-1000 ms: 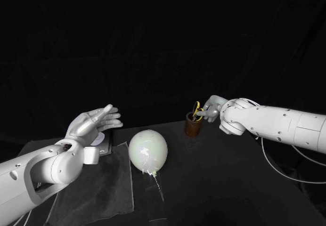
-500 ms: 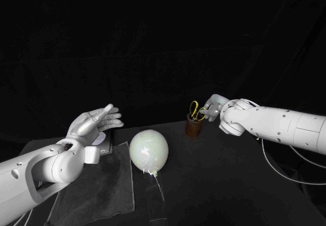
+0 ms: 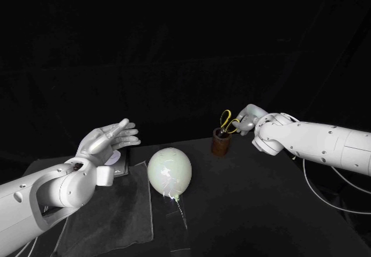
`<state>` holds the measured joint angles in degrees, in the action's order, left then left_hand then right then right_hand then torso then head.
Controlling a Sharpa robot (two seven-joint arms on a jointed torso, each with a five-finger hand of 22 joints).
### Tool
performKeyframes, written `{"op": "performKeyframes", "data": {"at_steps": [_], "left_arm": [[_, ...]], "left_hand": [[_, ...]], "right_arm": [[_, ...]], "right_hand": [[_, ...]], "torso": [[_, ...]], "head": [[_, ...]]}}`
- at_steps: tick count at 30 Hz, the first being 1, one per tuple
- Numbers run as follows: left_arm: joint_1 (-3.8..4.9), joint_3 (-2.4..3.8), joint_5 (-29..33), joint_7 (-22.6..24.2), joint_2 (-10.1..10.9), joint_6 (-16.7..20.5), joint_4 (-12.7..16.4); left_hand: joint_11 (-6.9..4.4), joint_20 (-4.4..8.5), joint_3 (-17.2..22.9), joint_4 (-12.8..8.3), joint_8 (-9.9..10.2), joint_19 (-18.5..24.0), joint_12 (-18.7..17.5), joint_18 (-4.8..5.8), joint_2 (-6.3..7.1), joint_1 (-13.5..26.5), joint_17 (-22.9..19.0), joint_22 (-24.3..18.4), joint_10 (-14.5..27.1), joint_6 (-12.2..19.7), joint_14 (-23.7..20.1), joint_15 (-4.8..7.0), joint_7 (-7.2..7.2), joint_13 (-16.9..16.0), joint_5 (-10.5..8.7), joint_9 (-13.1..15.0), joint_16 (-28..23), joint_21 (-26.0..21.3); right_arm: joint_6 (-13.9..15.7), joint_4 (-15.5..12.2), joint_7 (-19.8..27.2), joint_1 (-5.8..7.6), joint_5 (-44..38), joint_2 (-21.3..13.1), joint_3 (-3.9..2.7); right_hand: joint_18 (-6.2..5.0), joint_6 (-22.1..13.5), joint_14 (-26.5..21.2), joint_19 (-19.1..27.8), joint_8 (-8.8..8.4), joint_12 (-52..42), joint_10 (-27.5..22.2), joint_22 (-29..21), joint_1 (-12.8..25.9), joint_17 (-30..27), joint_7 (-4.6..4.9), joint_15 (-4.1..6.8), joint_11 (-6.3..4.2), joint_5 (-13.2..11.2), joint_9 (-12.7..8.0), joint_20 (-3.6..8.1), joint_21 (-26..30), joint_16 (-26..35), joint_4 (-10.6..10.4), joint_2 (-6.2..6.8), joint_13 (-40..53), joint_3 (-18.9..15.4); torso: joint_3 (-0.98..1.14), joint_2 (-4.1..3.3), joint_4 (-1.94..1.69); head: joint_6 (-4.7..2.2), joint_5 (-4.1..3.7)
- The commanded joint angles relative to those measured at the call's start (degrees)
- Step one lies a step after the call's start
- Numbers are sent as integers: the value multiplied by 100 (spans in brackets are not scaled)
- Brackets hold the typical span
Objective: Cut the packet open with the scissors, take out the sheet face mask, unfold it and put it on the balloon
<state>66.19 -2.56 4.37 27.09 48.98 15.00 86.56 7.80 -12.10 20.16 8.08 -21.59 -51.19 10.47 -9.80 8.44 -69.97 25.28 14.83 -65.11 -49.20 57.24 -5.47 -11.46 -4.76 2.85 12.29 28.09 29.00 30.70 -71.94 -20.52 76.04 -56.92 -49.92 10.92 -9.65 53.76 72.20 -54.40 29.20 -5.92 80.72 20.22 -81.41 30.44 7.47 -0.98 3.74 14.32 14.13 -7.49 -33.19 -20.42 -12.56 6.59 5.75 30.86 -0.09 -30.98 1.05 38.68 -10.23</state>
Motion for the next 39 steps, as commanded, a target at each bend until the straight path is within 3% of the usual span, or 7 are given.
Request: {"op": "performKeyframes", "data": {"at_steps": [1, 8, 17, 22, 26, 32, 39], "left_arm": [[6, 5, 52, 11, -14, -108, 0], [5, 0, 55, 2, -39, -117, -64], [4, -20, 27, -18, -115, -314, -266], [5, -12, -299, -108, -221, -718, -603], [11, -5, -455, -180, -364, -919, -951], [49, 8, -622, -229, -585, -1046, -1492], [257, 20, -1516, -409, -887, -1205, -2302]], "left_hand": [[24, -23, 7, 20, 24, 0, -12, -65, -49, 13, 8, -4, 9, 18, -42, 6, -16, -8, -3, -5, -22, -30], [29, -25, -3, 42, 31, 0, -18, -64, -66, -3, 14, -10, 19, 26, -51, 1, -20, -9, -4, -7, -26, -36], [54, -98, -102, 118, 75, 191, -76, -37, -63, -164, 40, -108, 99, 73, -175, -36, -33, -4, -4, -18, -103, -200], [141, -259, 307, -297, 270, 688, -308, 69, -57, -935, -45, -291, 385, 342, -542, -137, -71, 75, -2, -91, -416, -554], [215, -403, 476, -351, 396, 981, -512, 57, 133, -906, -173, -465, 536, 484, -805, -263, -26, 96, -5, -127, -800, -839], [346, -453, 439, -281, 552, 1058, -693, 22, 176, -722, -389, -627, 782, 677, -1101, -410, -28, 110, -4, -181, -1256, -1050], [447, -464, 186, -2, 635, 1446, -685, 262, 120, -402, -618, -857, 1139, 757, -1411, -544, -206, 114, -6, -204, -1659, -1423]], "right_arm": [[468, -124, 305, 42, 239, -99, -11], [205, -649, 127, 313, 780, -568, -25], [-434, -1256, -261, 816, 1580, -1078, -33], [-428, -1491, -123, 971, 2146, -1074, -35], [-6, -1518, 158, 985, 2658, -808, -33], [568, -1344, 564, 893, 3144, -209, -32], [823, -1138, 974, 632, 3530, 427, -34]], "right_hand": [[-36, 36, 55, 23, 49, -3, 120, 73, 88, 46, -24, 16, -51, 24, 33, 17, -80, 21, 266, -12, 20, 247], [-12, 54, 103, 240, 66, 47, 175, 475, 188, 142, -14, 32, -49, 84, 51, 74, -520, 99, 719, -53, 42, 475], [-8, 66, 136, 410, 63, 76, 199, 712, 331, 191, -17, 40, -50, 133, 55, 88, -761, 151, 896, -102, 54, 561], [-14, 83, 163, 440, 71, 75, 224, 779, 375, 210, -17, 47, -66, 152, 60, 93, -831, 159, 946, -117, 62, 583], [-17, 88, 178, 453, 74, 74, 238, 814, 398, 220, -21, 52, -70, 147, 62, 95, -869, 163, 972, -134, 67, 596], [-21, 99, 192, 482, 77, 76, 254, 869, 420, 233, -26, 58, -75, 159, 65, 98, -924, 175, 1025, -147, 72, 621], [-22, 102, 199, 500, 78, 81, 258, 900, 446, 242, -27, 58, -75, 152, 66, 98, -955, 183, 1044, -166, 75, 636]], "torso": [[2, 4, -12], [-12, 13, -9], [-24, 36, -21], [-36, 28, -23], [-26, 10, -19], [-27, -5, -21], [-30, -29, -52]], "head": [[-25, -2], [-58, 0], [-111, 13], [-183, 46], [-260, 122], [-376, 207], [-388, 366]]}}
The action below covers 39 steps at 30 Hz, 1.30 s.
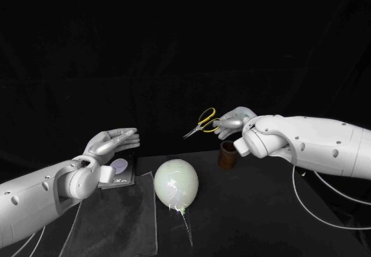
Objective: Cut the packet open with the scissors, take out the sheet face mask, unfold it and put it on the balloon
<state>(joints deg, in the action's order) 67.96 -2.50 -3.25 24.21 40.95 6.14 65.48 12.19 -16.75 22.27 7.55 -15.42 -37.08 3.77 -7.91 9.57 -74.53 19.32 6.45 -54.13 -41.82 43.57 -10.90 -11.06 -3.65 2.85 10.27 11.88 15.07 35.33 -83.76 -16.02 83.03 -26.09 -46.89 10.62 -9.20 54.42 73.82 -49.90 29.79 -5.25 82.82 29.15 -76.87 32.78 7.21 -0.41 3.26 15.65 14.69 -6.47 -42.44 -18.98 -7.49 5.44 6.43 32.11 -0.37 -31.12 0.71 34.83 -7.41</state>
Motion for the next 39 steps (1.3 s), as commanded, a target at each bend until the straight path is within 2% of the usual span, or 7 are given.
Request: {"op": "performKeyframes", "data": {"at_steps": [1, 6, 10, 18, 31, 37, 39], "left_arm": [[115, 15, -853, -146, -125, -335, -293], [226, 19, -1124, -275, -286, -476, -636], [328, 23, -1328, -486, -461, -741, -972], [549, 29, -2270, -1051, -784, -1610, -1527], [637, 34, -2870, -1336, -1182, -2092, -1833], [641, 32, -3120, -1376, -1326, -2102, -1889], [642, 32, -3206, -1349, -1361, -2075, -1898]], "left_hand": [[15, 2, -109, 126, 19, 65, -13, 104, 2, 116, -57, -50, 55, 7, -62, -15, -253, -1, -5, 1, -88, -72], [20, 3, -230, 214, 72, 285, -16, 148, -8, 153, -106, -124, 86, 112, -62, -21, -312, -1, -7, -24, -150, -202], [54, -2, -515, 354, 154, 1048, -24, 306, 30, 181, -228, -297, 186, 265, -196, -62, -248, 4, -9, -56, -293, -567], [65, 7, -1378, 877, 186, 859, -2, 319, -114, 121, -362, -318, 212, 282, -103, -63, -383, -5, -10, -45, -422, -560], [55, 8, -1861, 908, 123, 761, -5, 304, -326, -39, -408, -318, 167, 88, 71, -52, -404, -4, -9, 9, -457, -566], [45, 12, -1985, 906, 79, 353, 3, 254, -403, -148, -415, -269, 124, -37, 170, -33, -416, -7, -9, 40, -439, -431], [-2, 32, -2038, 893, 24, -242, 45, 105, -476, -277, -323, -174, 8, -167, 590, 61, -404, -21, -9, 69, -201, -177]], "right_arm": [[407, 58, 624, -113, 515, 202, -5], [512, 150, 986, -270, 778, 495, -18], [465, 244, 1201, -403, 946, 739, -27], [343, 353, 1435, -629, 1048, 1085, -37], [213, 348, 1525, -758, 1033, 1298, -50], [226, 257, 1545, -779, 1004, 1310, -54], [224, 228, 1552, -784, 999, 1309, -55]], "right_hand": [[-67, 33, 34, 59, 16, 19, 43, 16, -1, 8, 2, -1, -26, 17, 9, -5, -38, 45, 544, -56, 5, 516], [-66, 25, 24, 87, 10, 35, 30, 44, 12, 10, 6, -5, -22, 20, 7, -6, -61, 65, 575, -67, 1, 534], [-64, 18, 18, 110, 5, 44, 26, 67, 28, 13, 12, -9, -17, 25, 5, -8, -80, 80, 595, -81, -1, 545], [-61, 1, 6, 152, -6, 62, 12, 102, 60, 17, 22, -19, -7, 5, 3, -15, -106, 108, 625, -110, -5, 558], [-60, -8, 0, 175, -11, 71, 5, 122, 73, 20, 27, -23, -2, -3, 1, -18, -121, 122, 645, -128, -7, 566], [-59, -9, -1, 181, -12, 73, 4, 127, 79, 21, 29, -25, -1, -6, 1, -19, -125, 125, 650, -134, -7, 567], [-59, -9, -1, 181, -12, 73, 4, 127, 79, 21, 29, -25, -1, -6, 1, -19, -125, 125, 650, -134, -7, 567]], "torso": [[0, -10, -16], [4, -10, -17], [-5, -1, 1], [6, -11, -8], [2, 0, 5], [7, 0, 2], [6, 0, 5]], "head": [[5, 129], [41, 333], [72, 549], [128, 850], [155, 965], [143, 955], [122, 940]]}}
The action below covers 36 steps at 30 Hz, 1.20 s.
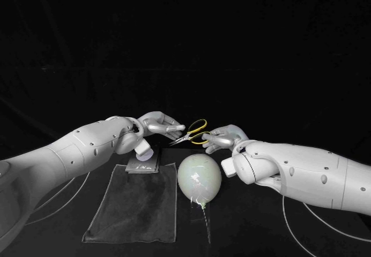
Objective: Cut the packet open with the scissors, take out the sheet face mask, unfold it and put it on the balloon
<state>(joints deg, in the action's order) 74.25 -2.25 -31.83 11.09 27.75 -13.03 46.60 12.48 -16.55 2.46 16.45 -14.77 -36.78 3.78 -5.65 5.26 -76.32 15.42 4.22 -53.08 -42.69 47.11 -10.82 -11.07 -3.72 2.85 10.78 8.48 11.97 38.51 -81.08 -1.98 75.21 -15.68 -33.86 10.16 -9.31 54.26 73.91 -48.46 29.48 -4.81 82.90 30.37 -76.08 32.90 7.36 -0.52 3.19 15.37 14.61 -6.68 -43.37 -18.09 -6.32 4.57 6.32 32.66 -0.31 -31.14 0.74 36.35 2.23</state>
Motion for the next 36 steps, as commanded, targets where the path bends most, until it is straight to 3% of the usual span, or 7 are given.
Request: {"op": "performKeyframes", "data": {"at_steps": [1, 10, 16, 22, 28, 36], "left_arm": [[14, 7, -380, -20, -57, -133, -17], [14, 7, -330, 208, -88, -24, -13], [14, 5, -311, 183, -73, -185, 13], [13, 3, -401, 44, -65, -399, 33], [13, 2, -451, -39, -66, -501, 28], [12, 1, -475, -111, -67, -559, 38]], "left_hand": [[-38, 11, -68, 2, -54, -308, 56, -146, -71, -130, 73, 52, -133, -107, 260, 66, -389, -17, -8, 24, 154, 150], [-74, -4, -99, -28, -81, -341, 61, -201, -231, -396, 74, 24, -245, -173, 260, 89, -343, -14, -8, 36, 152, 137], [-172, 23, -228, -14, -160, -907, 118, -480, -333, -637, 214, 108, -544, -371, 665, 222, -259, -34, -7, 70, 366, 408], [-199, 34, -259, -24, -182, -1006, 122, -489, -394, -754, 256, 105, -639, -447, 720, 244, -247, -36, -5, 80, 395, 438], [-295, 45, -280, -2, -219, -1064, 213, -488, -488, -853, 287, 84, -959, -574, 718, 294, -149, -72, -4, 93, 380, 435], [-292, 48, -292, 1, -212, -1078, 194, -490, -503, -861, 288, 80, -963, -578, 692, 290, -153, -63, -5, 89, 360, 435]], "right_arm": [[-96, -51, 148, -6, -46, 8, -10], [-122, -71, 136, -29, -183, 9, -11], [-96, -81, 170, -40, -289, 4, -11], [-44, -131, 301, -50, -363, 2, -14], [2, -140, 383, -53, -398, 16, -20], [25, -164, 448, -54, -422, 20, -26]], "right_hand": [[-48, 6, -9, 37, 19, 28, -3, 5, 1, 10, 14, -13, 7, 22, 9, 2, -32, 37, 533, -47, 4, 513], [-49, 6, -7, 43, 19, 29, 0, 13, 7, 12, 14, -14, 7, 17, 9, 1, -39, 39, 540, -57, 4, 514], [-49, 6, -7, 43, 19, 29, 0, 13, 7, 12, 14, -14, 7, 17, 9, 1, -39, 39, 540, -57, 4, 514], [-50, 6, -2, 48, 19, 28, 4, 22, 12, 15, 14, -13, 7, 10, 10, 0, -47, 41, 549, -66, 5, 516], [-51, 7, 1, 50, 20, 28, 7, 27, 12, 17, 13, -12, 6, 7, 10, 0, -52, 42, 557, -71, 6, 517], [-52, 8, 4, 53, 20, 27, 11, 33, 15, 19, 12, -11, 5, 4, 11, 0, -58, 43, 564, -76, 7, 518]], "torso": [[0, 3, 3], [-7, 8, -11], [-11, -2, -11], [-12, -6, -11], [-9, 0, -2], [-5, -2, -1]], "head": [[-35, -25], [-58, -60], [-49, -67], [-28, -99], [12, -78], [56, -65]]}}
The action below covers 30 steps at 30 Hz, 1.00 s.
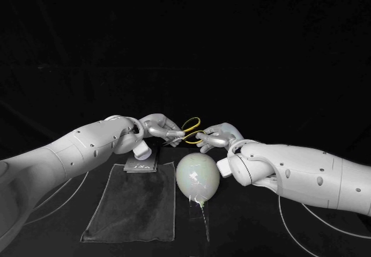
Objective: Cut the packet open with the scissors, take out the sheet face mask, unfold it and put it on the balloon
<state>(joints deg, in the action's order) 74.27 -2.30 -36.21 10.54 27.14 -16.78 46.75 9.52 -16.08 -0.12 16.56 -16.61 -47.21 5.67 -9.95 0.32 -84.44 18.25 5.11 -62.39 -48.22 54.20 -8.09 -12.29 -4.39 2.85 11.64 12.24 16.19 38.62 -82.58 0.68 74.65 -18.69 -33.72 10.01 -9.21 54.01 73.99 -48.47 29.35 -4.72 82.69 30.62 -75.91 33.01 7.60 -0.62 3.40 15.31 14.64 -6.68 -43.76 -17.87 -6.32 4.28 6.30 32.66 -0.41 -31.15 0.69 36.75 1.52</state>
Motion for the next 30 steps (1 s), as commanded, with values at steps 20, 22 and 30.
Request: {"op": "performKeyframes", "data": {"at_steps": [20, 22, 30], "left_arm": [[6, 5, 627, -191, 13, -556, -9], [6, 5, 687, -189, 14, -564, -15], [6, 4, 1039, -190, 21, -566, -58]], "left_hand": [[-245, 160, 1344, -480, -208, -212, -51, -45, -310, -1308, 148, 16, -752, -539, 255, 187, 184, 52, 2, 151, -14, 148], [-251, 183, 1671, -544, -230, -201, -78, -36, -286, -1242, 149, 52, -832, -549, 297, 192, 186, 54, -17, 194, -45, 214], [-274, 208, 2459, -760, -315, -125, -148, -23, -63, -788, 177, 177, -983, -547, 422, 214, 209, 46, -4, 346, -113, 433]], "right_arm": [[-67, 115, 88, 2, -236, 53, -19], [-94, 128, 67, 2, -251, 58, -20], [-172, 183, 22, 4, -280, 93, -19]], "right_hand": [[-64, 32, 0, 58, 34, 19, 35, 18, 2, 12, -13, 0, -17, 6, 8, 0, -27, 23, 575, -53, 10, 519], [-64, 32, 1, 61, 33, 19, 36, 22, 5, 13, -13, 0, -17, 1, 9, 0, -31, 24, 580, -54, 10, 518], [-63, 11, -14, 103, 24, 38, 14, 56, 44, 25, -2, -10, -6, -88, 8, -10, -51, 53, 619, -84, 7, 519]], "torso": [[-3, 2, -5], [-1, 2, -3], [1, 2, 1]], "head": [[19, -7], [21, 3], [43, 10]]}}
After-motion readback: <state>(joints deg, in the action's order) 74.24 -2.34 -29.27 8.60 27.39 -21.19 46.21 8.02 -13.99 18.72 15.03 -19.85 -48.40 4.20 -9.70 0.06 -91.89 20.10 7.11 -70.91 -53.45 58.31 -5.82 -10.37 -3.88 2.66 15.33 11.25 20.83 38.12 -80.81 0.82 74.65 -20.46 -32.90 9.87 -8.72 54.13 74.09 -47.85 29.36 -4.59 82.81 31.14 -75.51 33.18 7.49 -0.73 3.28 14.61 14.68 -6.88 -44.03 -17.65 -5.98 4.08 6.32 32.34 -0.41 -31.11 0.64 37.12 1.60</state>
